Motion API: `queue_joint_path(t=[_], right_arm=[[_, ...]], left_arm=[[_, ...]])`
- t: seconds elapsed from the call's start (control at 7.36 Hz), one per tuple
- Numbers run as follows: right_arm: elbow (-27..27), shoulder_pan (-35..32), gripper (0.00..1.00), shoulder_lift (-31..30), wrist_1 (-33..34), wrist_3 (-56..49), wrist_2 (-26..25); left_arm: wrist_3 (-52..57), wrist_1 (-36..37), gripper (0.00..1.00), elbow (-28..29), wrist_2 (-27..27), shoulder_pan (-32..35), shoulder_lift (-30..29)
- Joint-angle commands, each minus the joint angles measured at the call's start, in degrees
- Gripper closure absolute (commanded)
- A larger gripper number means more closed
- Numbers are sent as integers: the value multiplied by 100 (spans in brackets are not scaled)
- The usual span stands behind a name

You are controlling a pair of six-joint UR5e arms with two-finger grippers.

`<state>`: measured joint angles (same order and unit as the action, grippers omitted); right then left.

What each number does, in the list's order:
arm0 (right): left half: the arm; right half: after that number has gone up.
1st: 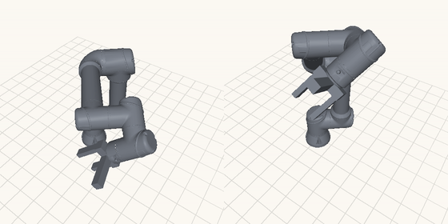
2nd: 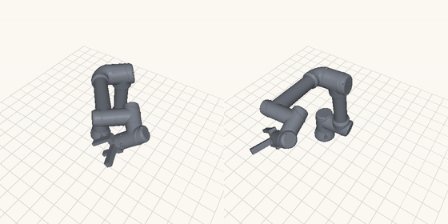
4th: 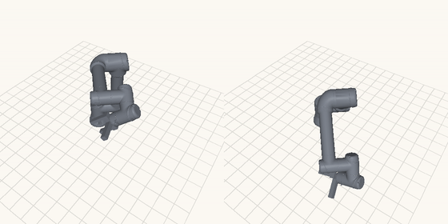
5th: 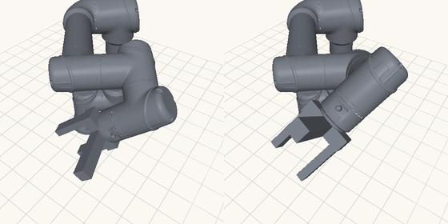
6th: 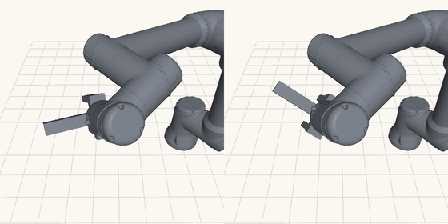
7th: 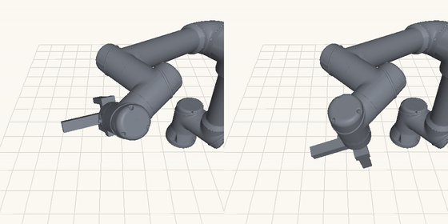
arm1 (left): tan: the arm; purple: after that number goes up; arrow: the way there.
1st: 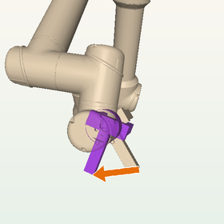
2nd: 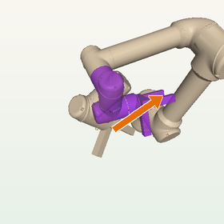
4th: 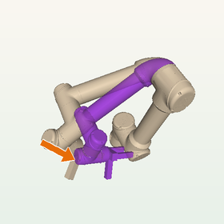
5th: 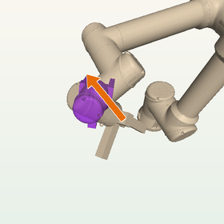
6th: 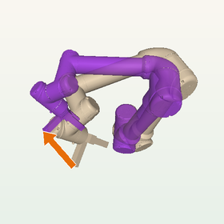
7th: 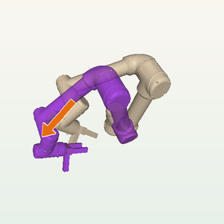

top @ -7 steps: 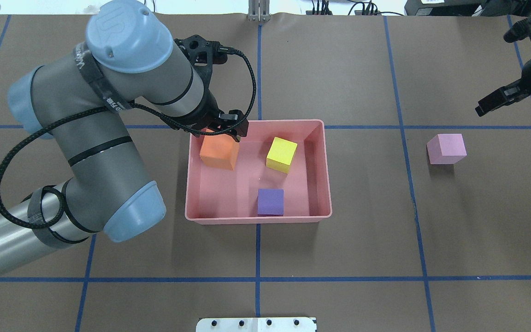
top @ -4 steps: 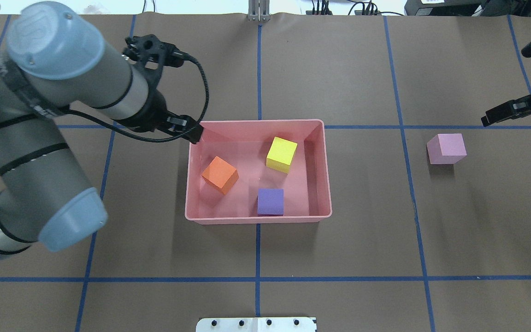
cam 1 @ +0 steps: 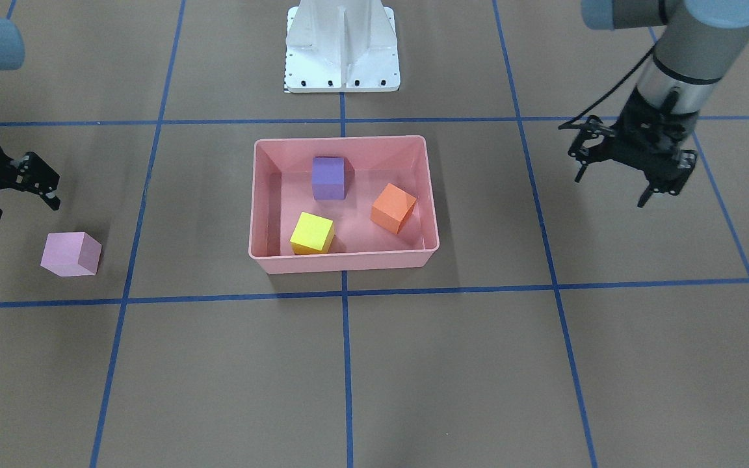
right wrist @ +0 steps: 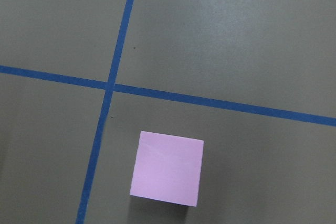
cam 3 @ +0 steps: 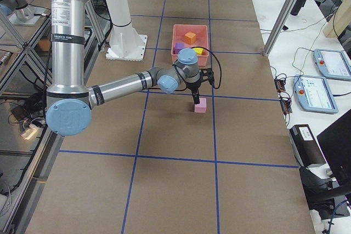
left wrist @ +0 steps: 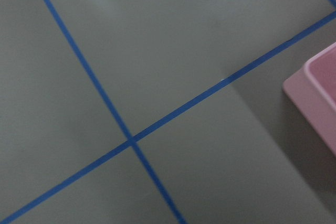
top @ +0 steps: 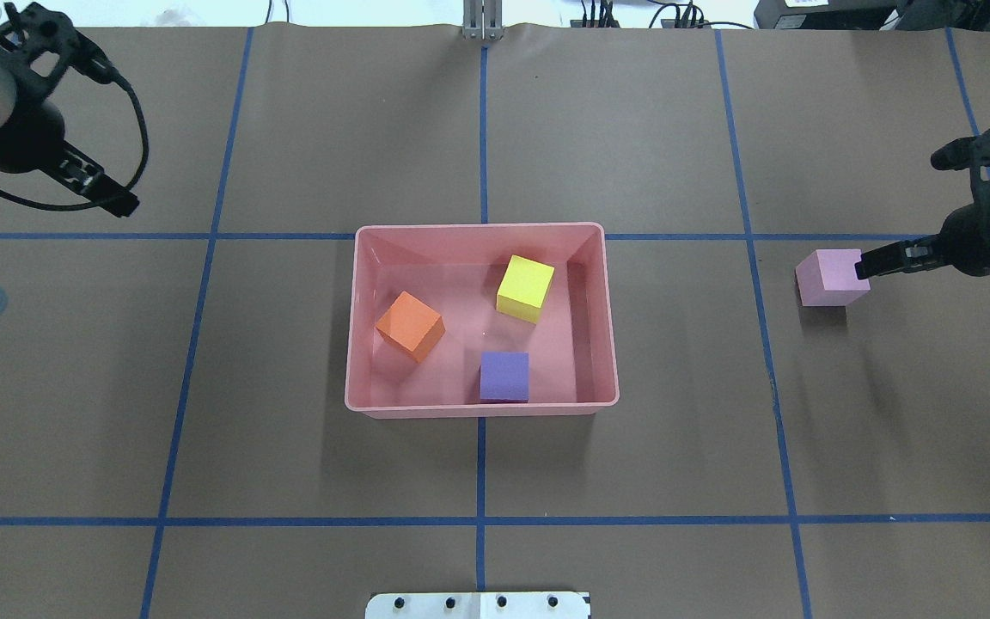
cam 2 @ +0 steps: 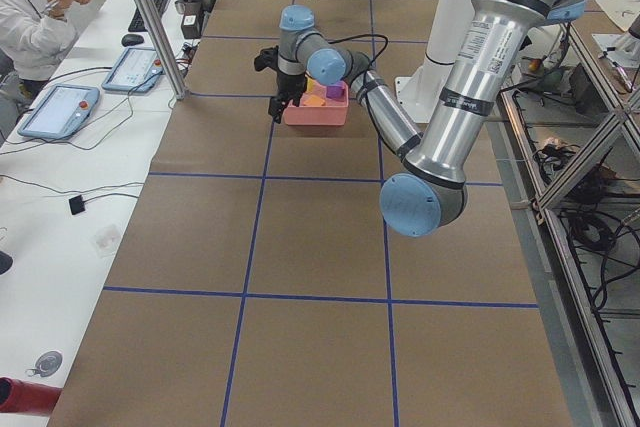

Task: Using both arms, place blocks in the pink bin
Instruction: 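Withdraw the left gripper while the right gripper grasps the light pink cube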

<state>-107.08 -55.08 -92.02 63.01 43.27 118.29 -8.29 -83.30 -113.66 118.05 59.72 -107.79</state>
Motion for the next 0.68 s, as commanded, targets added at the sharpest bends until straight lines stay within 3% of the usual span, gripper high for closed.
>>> queue_joint_path(t=[0.0, 0.41, 0.54], right_arm=[[562, 173, 0, 411, -70, 68, -158], [916, 182, 0, 563, -96, 76, -210], [1135, 191, 0, 563, -383, 94, -210]], left_arm=[[381, -19, 0, 178, 16, 260, 74], [372, -28, 0, 178, 16, 251, 74], [372, -28, 0, 178, 16, 251, 74]])
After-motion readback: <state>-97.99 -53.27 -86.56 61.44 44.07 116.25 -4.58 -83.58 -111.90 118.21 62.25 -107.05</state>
